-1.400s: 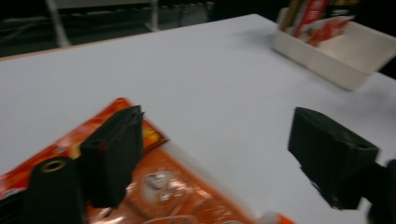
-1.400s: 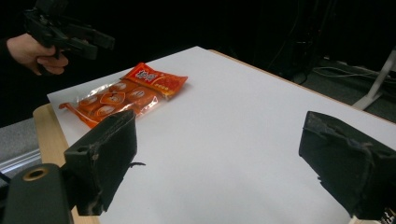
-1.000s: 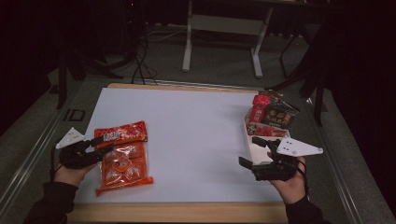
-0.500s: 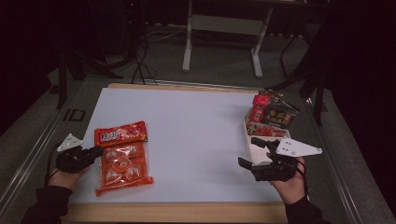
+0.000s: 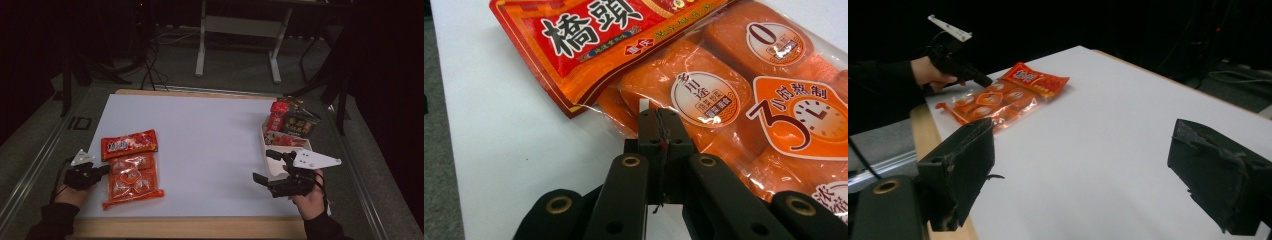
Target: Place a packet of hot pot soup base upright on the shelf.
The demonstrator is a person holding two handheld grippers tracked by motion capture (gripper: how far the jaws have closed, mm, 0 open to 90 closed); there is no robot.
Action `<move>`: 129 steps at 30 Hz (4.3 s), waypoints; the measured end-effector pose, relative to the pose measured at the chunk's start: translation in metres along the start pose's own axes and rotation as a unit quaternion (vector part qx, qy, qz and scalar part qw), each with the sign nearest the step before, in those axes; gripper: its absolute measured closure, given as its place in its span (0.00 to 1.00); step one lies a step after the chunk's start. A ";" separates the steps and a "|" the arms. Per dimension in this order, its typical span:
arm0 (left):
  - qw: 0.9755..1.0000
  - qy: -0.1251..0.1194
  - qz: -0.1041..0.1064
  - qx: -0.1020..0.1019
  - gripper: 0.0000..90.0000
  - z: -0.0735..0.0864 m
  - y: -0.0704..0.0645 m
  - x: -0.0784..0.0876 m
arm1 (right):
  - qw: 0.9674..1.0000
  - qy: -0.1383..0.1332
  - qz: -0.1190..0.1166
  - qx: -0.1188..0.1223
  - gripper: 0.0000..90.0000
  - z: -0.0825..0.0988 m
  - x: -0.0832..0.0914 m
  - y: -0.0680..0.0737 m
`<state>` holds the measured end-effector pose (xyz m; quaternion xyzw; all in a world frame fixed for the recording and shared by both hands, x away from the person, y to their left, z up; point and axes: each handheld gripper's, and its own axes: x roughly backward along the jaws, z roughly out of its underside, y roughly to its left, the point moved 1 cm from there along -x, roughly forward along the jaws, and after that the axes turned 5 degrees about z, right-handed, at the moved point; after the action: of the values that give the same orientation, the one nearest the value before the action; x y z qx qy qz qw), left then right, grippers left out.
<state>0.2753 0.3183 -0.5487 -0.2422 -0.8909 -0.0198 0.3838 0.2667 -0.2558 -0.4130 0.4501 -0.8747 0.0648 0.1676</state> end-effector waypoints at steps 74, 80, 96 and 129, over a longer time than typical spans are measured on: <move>0.983 0.034 0.135 -0.117 1.00 -0.047 -0.122 -0.043 | 1.000 0.008 0.003 -0.006 0.14 0.003 0.002 -0.004; 0.984 0.046 0.134 -0.106 1.00 -0.039 -0.122 -0.056 | 1.000 0.009 0.000 -0.005 0.14 0.002 0.001 -0.002; 0.981 0.042 0.155 -0.108 1.00 -0.040 -0.134 -0.069 | 1.000 0.011 -0.002 -0.007 0.14 0.004 0.000 -0.003; 0.964 0.049 0.211 -0.154 1.00 -0.076 -0.197 -0.119 | 1.000 0.013 -0.001 -0.015 0.14 0.008 0.002 -0.006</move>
<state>0.3082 0.0780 -0.5481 -0.4793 -0.7859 -0.0875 0.3807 0.2686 -0.2628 -0.4200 0.4473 -0.8731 0.0570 0.1854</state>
